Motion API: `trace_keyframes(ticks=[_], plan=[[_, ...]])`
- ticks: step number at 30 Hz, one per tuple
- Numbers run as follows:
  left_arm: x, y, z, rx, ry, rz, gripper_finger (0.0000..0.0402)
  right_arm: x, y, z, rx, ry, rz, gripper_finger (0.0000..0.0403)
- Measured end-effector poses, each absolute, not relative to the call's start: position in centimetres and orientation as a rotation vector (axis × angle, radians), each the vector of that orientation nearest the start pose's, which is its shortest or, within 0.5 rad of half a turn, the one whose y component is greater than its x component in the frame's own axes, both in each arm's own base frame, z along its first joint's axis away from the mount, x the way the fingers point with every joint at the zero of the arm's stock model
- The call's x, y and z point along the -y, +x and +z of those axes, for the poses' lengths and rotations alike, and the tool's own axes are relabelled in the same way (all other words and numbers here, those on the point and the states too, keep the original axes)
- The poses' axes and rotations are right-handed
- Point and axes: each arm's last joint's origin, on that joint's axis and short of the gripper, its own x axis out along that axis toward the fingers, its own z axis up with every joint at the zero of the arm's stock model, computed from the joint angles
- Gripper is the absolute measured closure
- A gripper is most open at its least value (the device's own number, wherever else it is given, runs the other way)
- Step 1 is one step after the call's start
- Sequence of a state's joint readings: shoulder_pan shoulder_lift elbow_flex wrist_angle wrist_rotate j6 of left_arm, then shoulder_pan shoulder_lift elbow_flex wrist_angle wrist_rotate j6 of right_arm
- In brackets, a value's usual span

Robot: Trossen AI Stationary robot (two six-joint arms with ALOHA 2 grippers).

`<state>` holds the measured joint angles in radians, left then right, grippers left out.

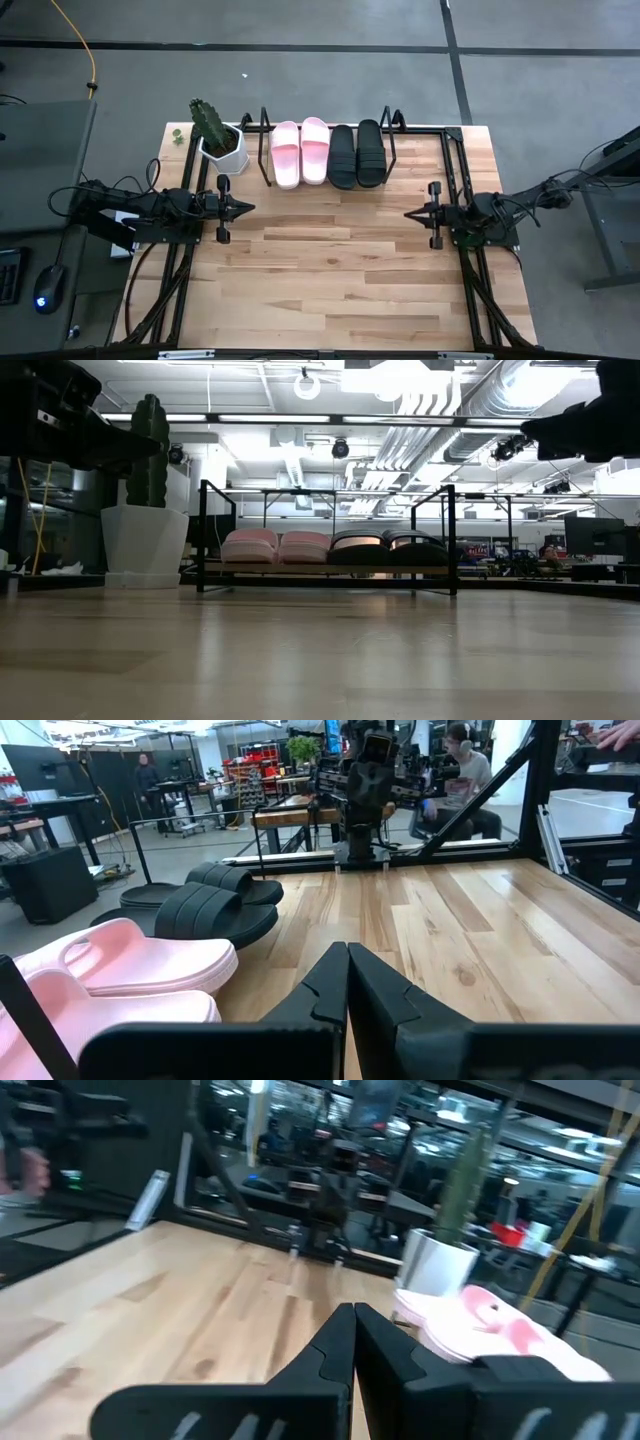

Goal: Pick and place slides into the shelf
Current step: Return to Home Position

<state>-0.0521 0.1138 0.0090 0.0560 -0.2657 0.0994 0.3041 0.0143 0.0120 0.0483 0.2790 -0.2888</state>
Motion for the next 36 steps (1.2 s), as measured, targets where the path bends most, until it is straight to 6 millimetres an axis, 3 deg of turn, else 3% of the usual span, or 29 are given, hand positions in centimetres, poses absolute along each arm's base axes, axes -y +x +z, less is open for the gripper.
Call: trace_keyframes(ticks=[16, 36], plan=[[-0.2, 10.3, 16.3, -0.058, 0.107, 0.211, 0.0401, -0.6, 9.7, 17.1, 0.026, -0.279, -0.135, 0.0403], [-0.2, 10.3, 16.3, -0.058, 0.107, 0.211, 0.0401, -0.6, 9.7, 17.1, 0.025, -0.279, -0.139, 0.0403]])
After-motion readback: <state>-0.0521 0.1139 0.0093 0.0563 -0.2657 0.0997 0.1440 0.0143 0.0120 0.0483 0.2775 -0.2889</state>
